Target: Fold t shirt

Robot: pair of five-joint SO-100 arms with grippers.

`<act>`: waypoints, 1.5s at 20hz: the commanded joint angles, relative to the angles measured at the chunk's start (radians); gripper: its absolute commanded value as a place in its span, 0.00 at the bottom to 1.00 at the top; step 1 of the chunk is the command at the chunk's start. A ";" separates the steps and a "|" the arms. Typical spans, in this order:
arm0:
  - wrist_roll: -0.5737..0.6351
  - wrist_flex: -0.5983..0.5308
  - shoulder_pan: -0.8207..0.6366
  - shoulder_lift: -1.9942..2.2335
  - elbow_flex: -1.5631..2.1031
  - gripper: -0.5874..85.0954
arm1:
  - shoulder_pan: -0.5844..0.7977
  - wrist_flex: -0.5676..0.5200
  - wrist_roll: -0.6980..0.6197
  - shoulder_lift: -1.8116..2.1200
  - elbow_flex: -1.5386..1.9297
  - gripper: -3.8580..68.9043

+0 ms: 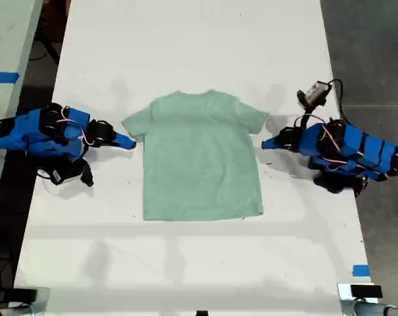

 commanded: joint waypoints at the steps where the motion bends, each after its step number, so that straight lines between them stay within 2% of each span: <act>1: -0.017 0.002 0.005 0.009 -0.003 0.05 | 0.005 0.003 0.015 0.008 0.058 0.09; 6: -0.017 0.002 0.005 0.009 -0.003 0.05 | 0.032 0.035 0.049 0.003 -0.026 0.07; 7: -0.017 0.002 0.005 0.009 -0.003 0.05 | 0.067 0.078 0.015 -0.026 -0.135 0.07; 9: -0.017 0.002 0.005 0.009 -0.003 0.05 | 0.137 0.098 -0.087 -0.330 -0.451 0.07; 11: -0.017 0.002 0.005 0.009 -0.003 0.05 | 0.186 0.133 -0.186 -0.742 -0.813 0.14; 12: -0.017 0.002 0.005 0.009 -0.003 0.05 | 0.229 0.169 -0.249 -0.917 -0.974 0.14; 14: -0.017 0.002 0.005 0.009 -0.003 0.05 | 0.347 0.193 -0.341 -1.157 -1.155 0.22; 16: -0.017 0.002 0.005 0.009 -0.003 0.05 | 0.476 0.146 -0.407 -1.331 -1.190 0.30; 19: -0.017 0.002 0.005 0.009 -0.003 0.05 | 0.555 0.025 -0.443 -1.617 -1.198 0.32; 23: -0.017 0.002 0.003 0.009 -0.003 0.05 | 0.568 -0.135 -0.431 -1.856 -1.186 0.30; 25: -0.017 0.002 0.003 0.009 -0.003 0.05 | 0.560 -0.161 -0.423 -1.899 -1.186 0.28; 26: -0.017 0.002 0.003 0.009 -0.003 0.05 | 0.563 -0.161 -0.419 -1.902 -1.180 0.19; 27: -0.017 0.002 0.003 0.009 -0.003 0.05 | 0.569 -0.163 -0.405 -1.896 -1.169 0.04; 30: -0.017 0.002 0.003 0.009 -0.003 0.05 | 0.571 -0.133 -0.402 -1.864 -1.180 0.04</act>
